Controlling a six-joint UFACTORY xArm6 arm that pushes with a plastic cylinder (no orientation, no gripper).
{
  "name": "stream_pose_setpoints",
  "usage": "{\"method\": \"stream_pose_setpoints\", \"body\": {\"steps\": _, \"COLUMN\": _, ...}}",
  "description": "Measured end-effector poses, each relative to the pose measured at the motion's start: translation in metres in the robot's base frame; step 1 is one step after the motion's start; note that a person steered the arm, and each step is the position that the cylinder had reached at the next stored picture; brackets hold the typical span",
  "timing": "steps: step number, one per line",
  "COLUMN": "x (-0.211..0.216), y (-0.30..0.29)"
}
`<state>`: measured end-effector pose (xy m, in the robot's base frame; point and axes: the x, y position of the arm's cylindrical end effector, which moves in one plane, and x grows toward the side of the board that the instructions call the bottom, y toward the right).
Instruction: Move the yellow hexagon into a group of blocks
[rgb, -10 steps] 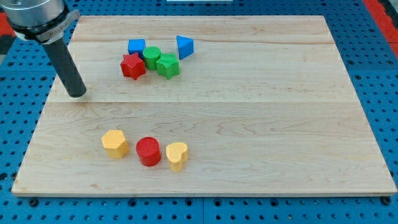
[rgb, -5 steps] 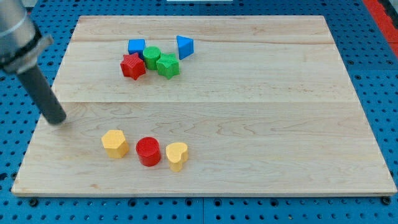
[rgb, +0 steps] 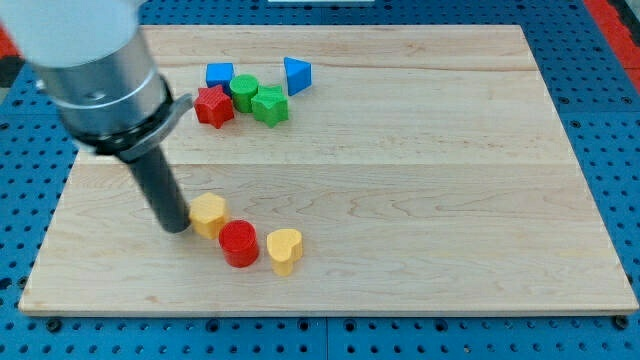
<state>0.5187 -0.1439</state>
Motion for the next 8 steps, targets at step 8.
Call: {"method": "stream_pose_setpoints", "body": {"steps": 8, "x": -0.064, "y": 0.019}}
